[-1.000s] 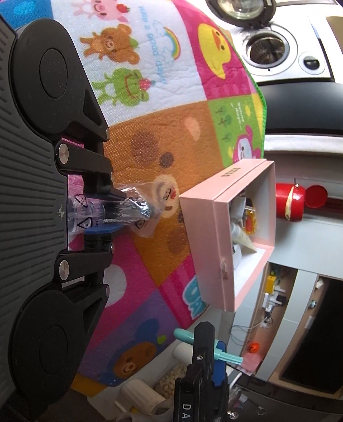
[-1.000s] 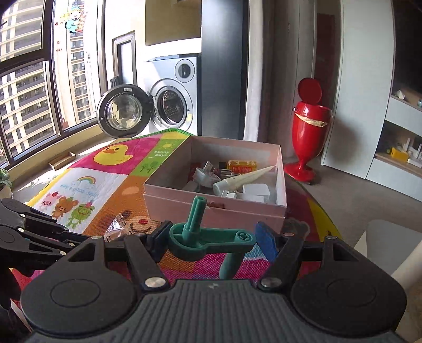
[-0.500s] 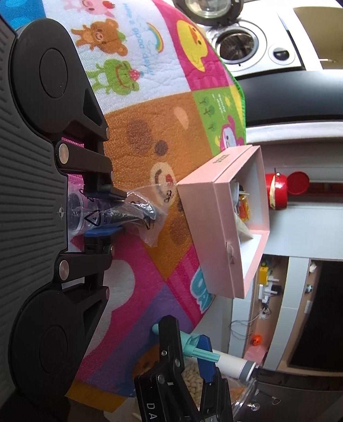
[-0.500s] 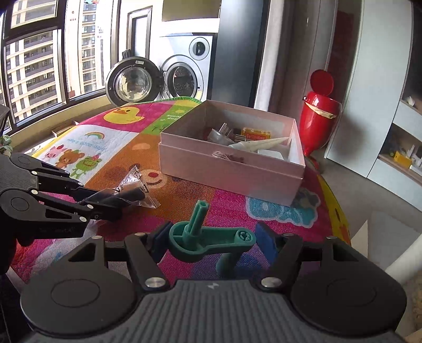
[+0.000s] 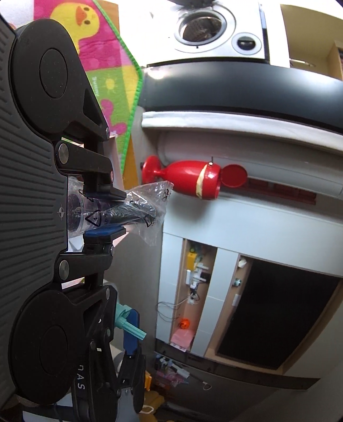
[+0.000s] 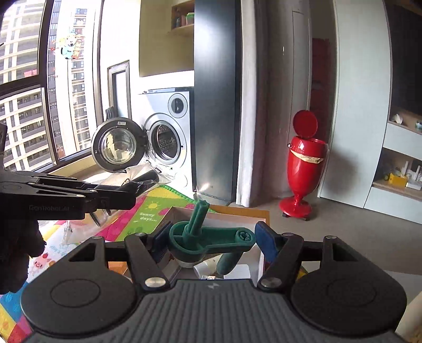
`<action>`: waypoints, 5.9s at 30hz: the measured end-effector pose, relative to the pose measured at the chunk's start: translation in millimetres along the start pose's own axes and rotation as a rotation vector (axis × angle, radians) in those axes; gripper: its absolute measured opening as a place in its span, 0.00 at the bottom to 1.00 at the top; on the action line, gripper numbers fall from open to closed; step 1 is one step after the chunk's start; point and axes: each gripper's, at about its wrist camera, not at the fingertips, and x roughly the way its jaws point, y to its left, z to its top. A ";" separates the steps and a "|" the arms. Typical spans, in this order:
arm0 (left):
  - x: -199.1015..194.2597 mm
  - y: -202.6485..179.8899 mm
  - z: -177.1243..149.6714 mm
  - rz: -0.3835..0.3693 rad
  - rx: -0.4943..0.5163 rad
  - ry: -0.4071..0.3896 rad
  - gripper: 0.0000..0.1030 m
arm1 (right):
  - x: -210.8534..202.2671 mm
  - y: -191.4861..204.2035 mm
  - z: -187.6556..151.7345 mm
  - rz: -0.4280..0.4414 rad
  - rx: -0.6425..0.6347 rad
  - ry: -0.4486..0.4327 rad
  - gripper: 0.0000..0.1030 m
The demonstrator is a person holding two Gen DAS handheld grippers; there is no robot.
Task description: Organize rigid objects
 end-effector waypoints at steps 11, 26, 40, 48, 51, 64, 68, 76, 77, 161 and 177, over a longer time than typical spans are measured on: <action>129.9 27.6 -30.2 0.044 0.005 0.225 0.24 | 119.0 -11.2 -25.6 0.010 0.032 0.302 0.67; 4.6 28.2 -91.2 0.089 -0.103 0.108 0.24 | 8.3 25.9 -115.2 -0.055 -0.326 0.088 0.86; 24.7 55.3 -95.7 0.233 -0.041 0.156 0.44 | 58.5 92.2 -101.8 0.005 -0.440 -0.023 0.74; 15.9 77.5 -92.6 0.263 -0.073 0.137 0.51 | 53.4 125.3 -117.6 -0.082 -0.640 -0.104 0.75; 9.6 73.8 -94.2 0.264 -0.088 0.119 0.48 | 32.6 109.7 -133.4 -0.220 -0.658 -0.138 0.79; 16.2 67.9 -94.6 0.306 -0.074 0.089 0.54 | 52.9 74.3 -127.9 -0.302 -0.520 -0.099 0.83; 21.5 69.7 -90.9 0.315 -0.095 0.090 0.55 | 58.5 75.7 -127.0 -0.349 -0.463 -0.066 0.75; -38.3 39.4 -116.0 0.361 -0.060 -0.027 0.50 | 21.7 34.6 -144.7 -0.086 0.048 0.180 0.92; -43.5 34.3 -127.5 0.348 -0.056 0.009 0.50 | 19.8 34.3 -153.7 -0.084 0.091 0.214 0.93; -17.8 -5.6 -194.4 0.446 -0.037 0.103 0.58 | 30.6 54.8 -183.4 -0.198 0.124 0.137 1.00; -16.6 -7.1 -194.2 0.452 -0.025 0.106 0.58 | 31.0 55.5 -183.3 -0.198 0.124 0.137 1.00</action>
